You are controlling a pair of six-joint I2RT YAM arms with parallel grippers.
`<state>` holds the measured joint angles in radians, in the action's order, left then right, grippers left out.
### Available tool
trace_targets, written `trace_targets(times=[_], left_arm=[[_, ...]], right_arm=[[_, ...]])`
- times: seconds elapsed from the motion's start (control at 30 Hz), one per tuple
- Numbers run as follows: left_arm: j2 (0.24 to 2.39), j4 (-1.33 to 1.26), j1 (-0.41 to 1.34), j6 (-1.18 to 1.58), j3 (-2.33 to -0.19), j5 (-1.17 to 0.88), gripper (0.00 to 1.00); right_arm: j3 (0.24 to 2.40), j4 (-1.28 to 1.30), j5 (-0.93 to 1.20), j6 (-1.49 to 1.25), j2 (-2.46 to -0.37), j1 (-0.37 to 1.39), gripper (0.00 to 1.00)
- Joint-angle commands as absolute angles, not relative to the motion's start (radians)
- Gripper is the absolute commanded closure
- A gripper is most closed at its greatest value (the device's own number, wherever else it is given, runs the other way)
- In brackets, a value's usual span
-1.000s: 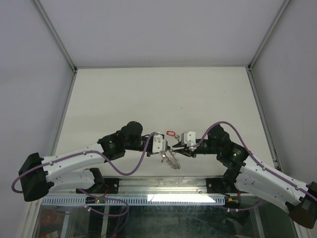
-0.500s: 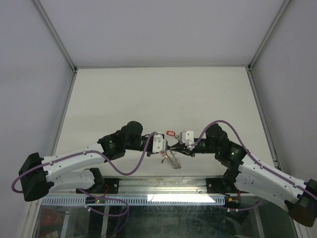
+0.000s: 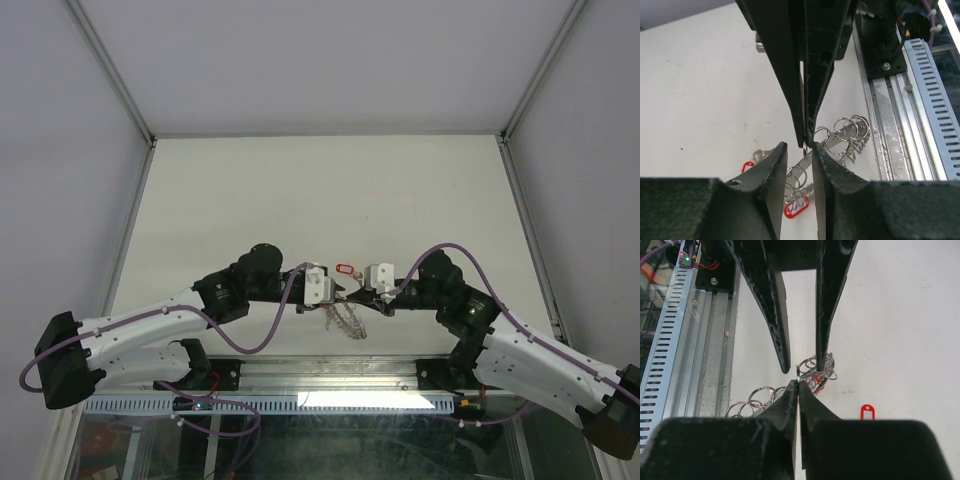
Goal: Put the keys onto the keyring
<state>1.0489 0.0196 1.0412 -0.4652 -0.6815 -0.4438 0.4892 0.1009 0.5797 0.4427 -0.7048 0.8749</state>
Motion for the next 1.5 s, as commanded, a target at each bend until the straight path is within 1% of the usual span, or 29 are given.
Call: trace_targets(times=[0.0, 0.17, 0.23, 0.37, 0.6, 0.9, 1.03, 1.17, 1.47], left_arm=[[0.939, -0.120, 1.046, -0.389, -0.674, -0.387, 0.72], [0.875, -0.136, 1.046, -0.333, -0.614, -0.298, 0.71], [0.862, -0.134, 1.046, -0.306, -0.593, -0.270, 0.71], [0.843, -0.159, 1.046, -0.244, -0.541, -0.221, 0.72], [0.832, -0.213, 1.046, -0.176, -0.481, -0.167, 0.73], [0.839, -0.288, 1.046, -0.173, -0.480, -0.162, 0.73], [0.842, -0.328, 1.046, -0.167, -0.486, -0.178, 0.73], [0.850, -0.374, 1.046, -0.164, -0.490, -0.218, 0.73], [0.902, -0.424, 1.046, -0.174, -0.524, -0.269, 0.73]], right_arm=[[0.489, -0.012, 0.581, 0.373, -0.693, 0.859, 1.00], [0.464, -0.124, 0.729, 0.217, -0.747, 0.757, 1.00], [0.450, -0.178, 0.747, 0.199, -0.756, 0.727, 1.00], [0.403, -0.353, 0.816, 0.011, -0.770, 0.688, 1.00], [0.269, -0.732, 0.781, -0.219, -0.749, 0.671, 1.00], [0.164, -1.109, 0.737, -0.303, -0.752, 0.672, 1.00], [0.140, -1.184, 0.714, -0.270, -0.741, 0.671, 1.00], [0.140, -1.164, 0.723, -0.209, -0.721, 0.673, 1.00], [0.147, -1.189, 0.783, -0.189, -0.720, 0.675, 1.00]])
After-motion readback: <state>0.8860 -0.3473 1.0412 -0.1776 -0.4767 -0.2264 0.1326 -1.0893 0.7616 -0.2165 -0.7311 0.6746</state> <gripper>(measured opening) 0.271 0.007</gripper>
